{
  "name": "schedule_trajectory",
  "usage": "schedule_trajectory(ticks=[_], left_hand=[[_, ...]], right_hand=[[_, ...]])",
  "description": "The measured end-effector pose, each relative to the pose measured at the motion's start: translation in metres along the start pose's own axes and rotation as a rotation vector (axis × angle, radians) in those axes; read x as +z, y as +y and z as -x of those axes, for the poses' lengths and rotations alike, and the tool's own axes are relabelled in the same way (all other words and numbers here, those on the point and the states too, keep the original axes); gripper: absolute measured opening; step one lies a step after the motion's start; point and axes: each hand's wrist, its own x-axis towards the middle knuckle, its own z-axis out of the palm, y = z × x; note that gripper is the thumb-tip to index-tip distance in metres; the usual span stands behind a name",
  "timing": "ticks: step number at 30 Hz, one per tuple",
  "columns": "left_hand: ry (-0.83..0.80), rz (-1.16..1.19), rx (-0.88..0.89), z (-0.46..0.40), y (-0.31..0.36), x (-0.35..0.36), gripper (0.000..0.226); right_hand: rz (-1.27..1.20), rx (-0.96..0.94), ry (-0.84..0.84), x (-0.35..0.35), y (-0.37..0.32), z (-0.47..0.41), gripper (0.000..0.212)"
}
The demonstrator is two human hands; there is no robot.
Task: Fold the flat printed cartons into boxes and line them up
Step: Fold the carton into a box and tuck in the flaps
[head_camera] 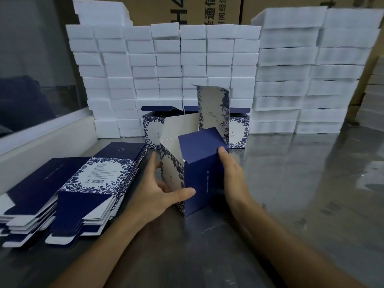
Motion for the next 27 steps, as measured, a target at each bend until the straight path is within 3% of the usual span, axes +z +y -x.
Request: schedule_trajectory(ticks=[2,5,10,15,20,27], left_hand=[[0.111,-0.089,0.028,0.0,-0.001,0.002,0.152],[0.334,-0.297,0.169,0.001,0.003,0.003,0.143],[0.475,-0.53,0.376,0.005,0.012,0.006,0.135],[0.464,-0.634,0.447,0.005,0.01,0.005,0.131],[0.429,-0.676,0.46,0.004,0.011,0.004,0.127],[0.375,-0.625,0.496,0.003,0.011,0.001,0.132]], right_hand=[[0.025,-0.01,0.102,0.002,0.0,-0.001,0.038],[0.119,-0.084,0.19,0.004,-0.004,0.002,0.035],[0.126,-0.113,-0.059,0.017,-0.004,0.012,0.047],[0.121,0.012,-0.147,0.019,-0.001,0.011,0.048],[0.18,0.084,-0.171,0.013,0.001,0.008,0.062],[0.091,0.103,-0.026,0.006,-0.001,0.003,0.057]])
